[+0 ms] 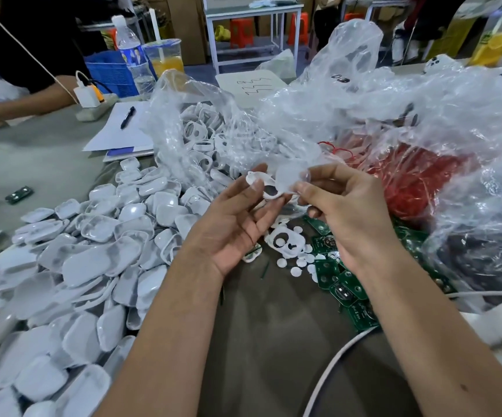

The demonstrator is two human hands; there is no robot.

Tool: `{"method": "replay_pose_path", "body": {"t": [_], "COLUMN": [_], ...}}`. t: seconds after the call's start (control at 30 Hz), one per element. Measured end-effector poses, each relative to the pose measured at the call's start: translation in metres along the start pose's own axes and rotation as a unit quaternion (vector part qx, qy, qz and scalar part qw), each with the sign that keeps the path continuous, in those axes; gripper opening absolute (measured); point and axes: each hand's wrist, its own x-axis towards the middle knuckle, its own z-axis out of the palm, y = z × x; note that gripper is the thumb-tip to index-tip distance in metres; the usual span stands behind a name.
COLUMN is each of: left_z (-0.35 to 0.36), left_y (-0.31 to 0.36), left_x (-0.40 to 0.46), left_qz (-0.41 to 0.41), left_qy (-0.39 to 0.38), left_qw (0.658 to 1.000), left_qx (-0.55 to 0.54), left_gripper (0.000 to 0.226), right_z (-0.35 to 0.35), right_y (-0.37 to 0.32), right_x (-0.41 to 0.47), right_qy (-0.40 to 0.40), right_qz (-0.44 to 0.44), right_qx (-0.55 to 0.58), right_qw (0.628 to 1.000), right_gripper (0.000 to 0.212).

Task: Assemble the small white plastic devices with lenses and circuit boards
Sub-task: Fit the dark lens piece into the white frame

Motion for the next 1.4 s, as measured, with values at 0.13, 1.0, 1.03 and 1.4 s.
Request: {"method": "replay_pose_path", "body": {"t": [0.13, 1.0, 1.03, 1.4], "left_z": [-0.003, -0.001, 0.000, 0.000], "left_y": [0.000, -0.003, -0.002, 0.007], "left_x": [0.000, 0.000, 0.001, 0.001], "left_qz": [-0.003, -0.037, -0.028, 0.025], "left_qy": [-0.011, -0.071, -0.053, 0.011], "left_qw": [1.000, 0.996, 0.998, 0.996], "left_qx": [0.015, 0.043, 0.032, -0.084], "left_gripper": [0.044, 0.050, 0.051, 0.054], "right_z": [-0.004, -0.016, -0.016, -0.027], "right_y": [0.002, -0.009, -0.009, 0.007], "right_x": [0.001, 0.002, 0.002, 0.008], "right_qy": [-0.003, -0.002, -0.010, -0.117], "right_qz": [0.007, -0.028, -0.026, -0.103], "right_qx": [0.039, 0.140, 0.139, -0.531], "right_qw": [0.999, 0.990, 0.990, 0.833], "right_gripper": [0.010, 0.023, 0.024, 0.021]}}
